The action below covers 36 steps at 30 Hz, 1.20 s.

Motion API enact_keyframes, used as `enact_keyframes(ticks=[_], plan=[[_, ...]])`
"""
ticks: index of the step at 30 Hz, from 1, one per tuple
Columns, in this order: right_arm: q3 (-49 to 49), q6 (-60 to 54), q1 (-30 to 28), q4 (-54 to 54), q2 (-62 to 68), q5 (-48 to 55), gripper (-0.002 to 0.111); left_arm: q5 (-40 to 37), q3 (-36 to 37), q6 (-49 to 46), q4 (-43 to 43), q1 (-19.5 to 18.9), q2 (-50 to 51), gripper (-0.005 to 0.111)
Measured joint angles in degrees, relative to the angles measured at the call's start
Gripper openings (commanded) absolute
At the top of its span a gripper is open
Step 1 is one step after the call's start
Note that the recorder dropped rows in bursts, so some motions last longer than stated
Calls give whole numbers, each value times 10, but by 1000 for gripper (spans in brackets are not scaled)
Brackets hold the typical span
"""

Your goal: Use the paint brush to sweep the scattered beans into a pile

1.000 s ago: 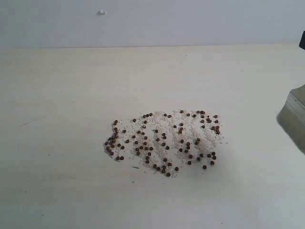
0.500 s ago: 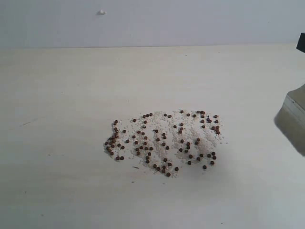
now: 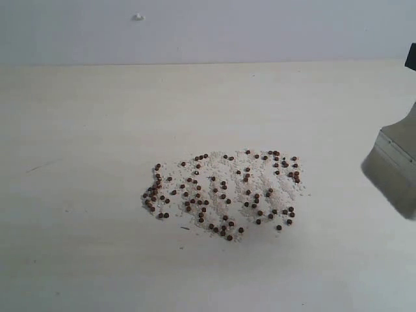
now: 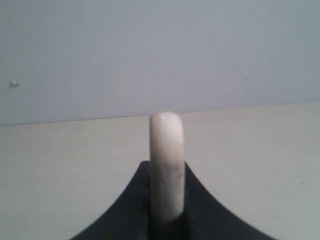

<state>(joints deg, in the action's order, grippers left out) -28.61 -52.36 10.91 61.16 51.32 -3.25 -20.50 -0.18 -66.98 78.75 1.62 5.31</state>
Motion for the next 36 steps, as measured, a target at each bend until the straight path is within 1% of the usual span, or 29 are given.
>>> enact_keyframes(ticks=[9, 14, 17, 19, 22, 26, 28, 31, 36], plan=[[0, 1, 0, 0, -58, 28, 0, 0, 0, 0, 0, 0, 0, 0], [1, 1, 0, 0, -61, 29, 0, 0, 0, 0, 0, 0, 0, 0], [1, 24, 0, -11, -61, 24, 0, 0, 0, -1, 0, 0, 0, 0], [1, 79, 0, -35, -61, 10, 0, 0, 0, -1, -1, 0, 0, 0], [1, 219, 0, -119, -59, -22, 0, 0, 0, -1, -1, 0, 0, 0], [1, 485, 0, -333, -59, -61, 0, 1, 0, -1, -1, 0, 0, 0], [1, 581, 0, -434, -59, -69, 0, 1, 0, -1, -1, 0, 0, 0], [1, 630, 0, -492, -59, -71, 0, 1, 0, -1, -1, 0, 0, 0], [1, 618, 0, -510, -59, -62, 0, 1, 0, -1, -1, 0, 0, 0]])
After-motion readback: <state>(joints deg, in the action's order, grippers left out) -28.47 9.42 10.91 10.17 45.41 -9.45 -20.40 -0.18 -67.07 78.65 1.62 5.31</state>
